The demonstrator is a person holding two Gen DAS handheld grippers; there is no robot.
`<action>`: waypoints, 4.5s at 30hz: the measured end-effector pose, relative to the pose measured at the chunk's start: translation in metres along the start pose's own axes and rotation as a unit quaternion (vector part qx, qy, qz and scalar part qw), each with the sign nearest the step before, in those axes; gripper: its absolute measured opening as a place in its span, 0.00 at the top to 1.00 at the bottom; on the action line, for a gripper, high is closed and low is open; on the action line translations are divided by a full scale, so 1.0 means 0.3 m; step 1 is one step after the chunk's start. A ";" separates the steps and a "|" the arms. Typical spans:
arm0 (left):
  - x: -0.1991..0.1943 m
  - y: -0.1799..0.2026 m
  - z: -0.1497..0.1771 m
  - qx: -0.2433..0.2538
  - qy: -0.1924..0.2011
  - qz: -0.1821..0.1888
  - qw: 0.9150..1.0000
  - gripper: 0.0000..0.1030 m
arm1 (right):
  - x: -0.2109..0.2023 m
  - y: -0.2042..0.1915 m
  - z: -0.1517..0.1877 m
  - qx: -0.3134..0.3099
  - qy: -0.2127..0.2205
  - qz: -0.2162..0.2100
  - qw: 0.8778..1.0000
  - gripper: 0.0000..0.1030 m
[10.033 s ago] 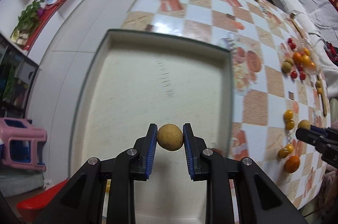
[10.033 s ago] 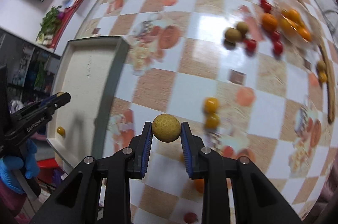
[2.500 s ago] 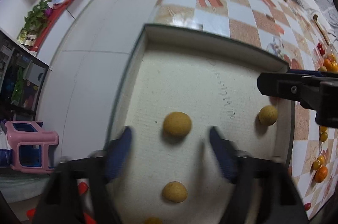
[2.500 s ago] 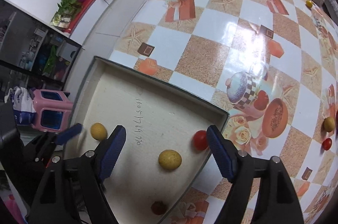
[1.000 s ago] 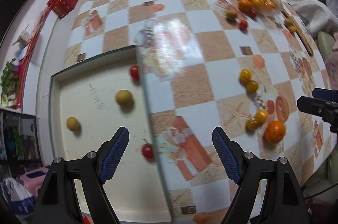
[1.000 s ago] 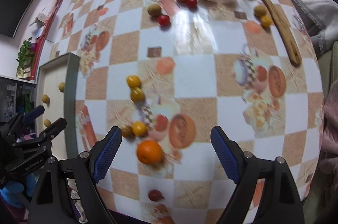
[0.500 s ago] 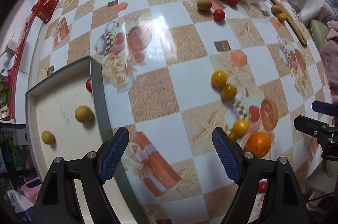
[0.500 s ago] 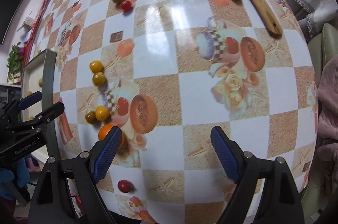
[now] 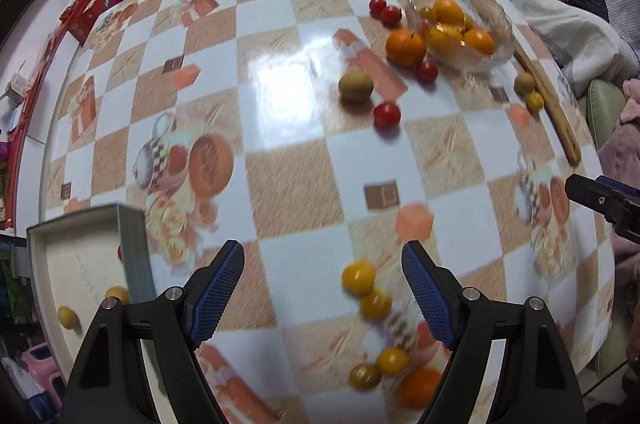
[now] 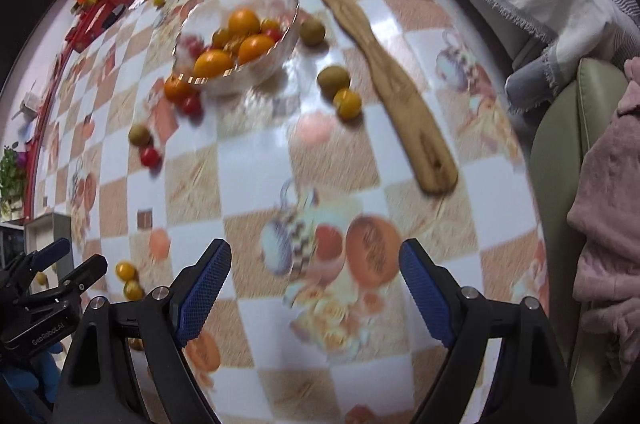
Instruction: Organize fruits
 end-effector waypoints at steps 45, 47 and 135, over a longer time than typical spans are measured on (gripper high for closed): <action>0.064 0.066 -0.143 -0.049 0.035 0.022 0.998 0.78 | 0.108 0.007 -0.123 -0.026 0.008 -0.071 0.997 0.79; 0.036 0.039 -0.118 -0.052 0.037 0.021 0.998 0.78 | 0.093 -0.022 -0.092 -0.030 0.005 -0.076 0.997 0.79; -0.188 -0.494 0.436 -0.103 -0.002 -0.055 0.993 0.27 | 0.017 -0.702 0.235 -0.172 -0.076 -0.082 0.979 0.16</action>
Point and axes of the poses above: each gripper's, at about its wrist camera, not at the fingertips, and x roughly the way its jaws point, y to its right, z to its underside, the point moved 6 cm from there along x, roughly the way its jaws point
